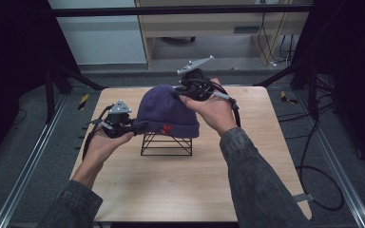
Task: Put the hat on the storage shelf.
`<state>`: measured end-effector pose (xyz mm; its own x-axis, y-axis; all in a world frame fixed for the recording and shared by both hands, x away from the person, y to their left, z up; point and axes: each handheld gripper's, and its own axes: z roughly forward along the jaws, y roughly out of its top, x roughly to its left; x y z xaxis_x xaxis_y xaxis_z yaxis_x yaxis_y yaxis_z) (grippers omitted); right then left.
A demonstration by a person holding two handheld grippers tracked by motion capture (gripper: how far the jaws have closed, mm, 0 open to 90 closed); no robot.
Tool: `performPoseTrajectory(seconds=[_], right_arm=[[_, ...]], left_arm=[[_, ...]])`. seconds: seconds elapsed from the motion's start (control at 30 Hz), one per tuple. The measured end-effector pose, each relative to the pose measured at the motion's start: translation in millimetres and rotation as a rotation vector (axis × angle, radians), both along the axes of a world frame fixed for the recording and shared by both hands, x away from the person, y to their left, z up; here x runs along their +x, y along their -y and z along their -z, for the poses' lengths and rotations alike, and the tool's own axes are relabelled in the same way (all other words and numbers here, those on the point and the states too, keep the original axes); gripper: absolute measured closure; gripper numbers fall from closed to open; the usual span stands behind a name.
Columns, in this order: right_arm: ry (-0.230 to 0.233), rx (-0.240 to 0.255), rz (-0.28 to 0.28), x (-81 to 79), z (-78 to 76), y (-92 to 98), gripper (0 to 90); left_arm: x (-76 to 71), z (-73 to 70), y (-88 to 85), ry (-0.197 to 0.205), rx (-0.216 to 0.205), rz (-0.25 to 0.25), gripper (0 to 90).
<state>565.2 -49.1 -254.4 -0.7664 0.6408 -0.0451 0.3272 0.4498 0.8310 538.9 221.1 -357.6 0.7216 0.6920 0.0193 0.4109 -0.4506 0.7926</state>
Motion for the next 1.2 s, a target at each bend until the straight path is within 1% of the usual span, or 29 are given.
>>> performPoseTrajectory(seconds=[0.23,0.37,0.67,0.73,0.83,1.03,1.2], right_arm=[[-0.016,-0.011,-0.009,-1.7,6.9,-0.8,79.4],[-0.014,-0.02,-0.017,-3.5,11.2,-1.8,79.5],[-0.036,-0.032,-0.037,-9.2,27.3,-5.5,79.4],[-0.038,-0.04,-0.043,-9.7,29.9,-7.0,79.5],[-0.039,-0.052,-0.049,-10.0,33.5,-9.3,79.4],[-0.051,-0.063,-0.051,-10.2,40.7,-10.3,79.4],[-0.065,-0.076,-0.049,-10.7,47.9,-9.1,79.4]], left_arm=[[0.0,9.2,-0.9,-0.013,0.0,0.005,66.3],[0.1,15.3,-1.8,-0.027,0.0,0.016,65.8],[0.8,29.8,-8.4,-0.049,0.005,0.004,65.7],[0.8,32.8,-9.5,-0.059,-0.001,-0.004,65.6],[0.6,37.1,-11.3,-0.064,0.004,-0.002,65.5],[-0.7,43.0,-12.7,-0.073,0.002,-0.007,64.9],[-0.8,47.7,-13.1,-0.08,0.009,-0.004,64.2]])
